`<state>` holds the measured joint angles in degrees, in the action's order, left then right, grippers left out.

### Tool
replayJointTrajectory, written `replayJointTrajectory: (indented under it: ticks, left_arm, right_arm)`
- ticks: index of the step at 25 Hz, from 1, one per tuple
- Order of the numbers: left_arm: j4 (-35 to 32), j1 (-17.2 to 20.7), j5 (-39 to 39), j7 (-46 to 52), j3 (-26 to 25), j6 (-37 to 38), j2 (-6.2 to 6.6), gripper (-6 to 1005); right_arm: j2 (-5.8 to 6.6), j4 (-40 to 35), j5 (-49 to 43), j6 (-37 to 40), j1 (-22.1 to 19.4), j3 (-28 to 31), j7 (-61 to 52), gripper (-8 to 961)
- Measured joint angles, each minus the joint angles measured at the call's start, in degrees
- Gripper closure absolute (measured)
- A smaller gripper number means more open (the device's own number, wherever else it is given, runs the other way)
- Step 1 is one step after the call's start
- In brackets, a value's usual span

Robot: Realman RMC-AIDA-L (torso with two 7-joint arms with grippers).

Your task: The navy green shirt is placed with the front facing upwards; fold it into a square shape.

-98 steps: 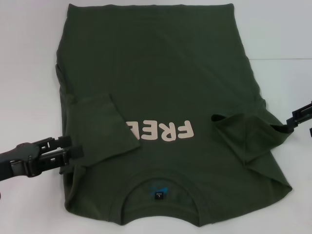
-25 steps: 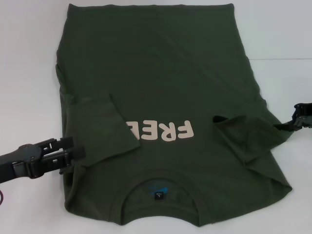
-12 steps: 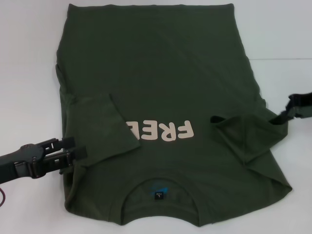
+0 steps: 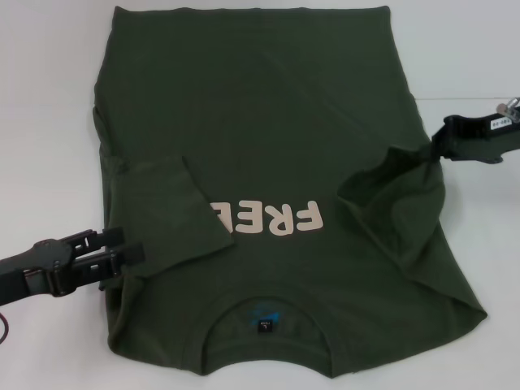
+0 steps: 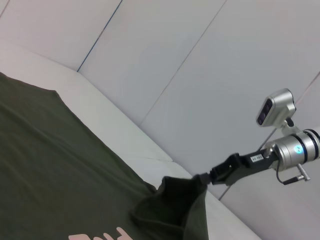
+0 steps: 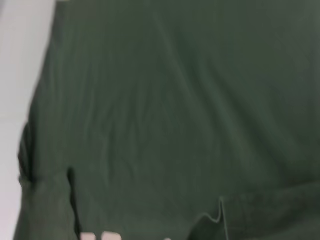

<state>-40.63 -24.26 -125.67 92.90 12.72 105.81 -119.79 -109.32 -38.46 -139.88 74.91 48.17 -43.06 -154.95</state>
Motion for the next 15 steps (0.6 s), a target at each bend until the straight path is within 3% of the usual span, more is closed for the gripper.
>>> replayJointTrajectory:
  ticks: [15]
  left_arm:
    - [0.93, -0.66, 0.08, 0.11, -0.09, -0.62, 0.00, 205]
  right_arm:
    - [-4.28, 0.66, 6.34, -8.33, -0.42, 0.23, 4.01, 951]
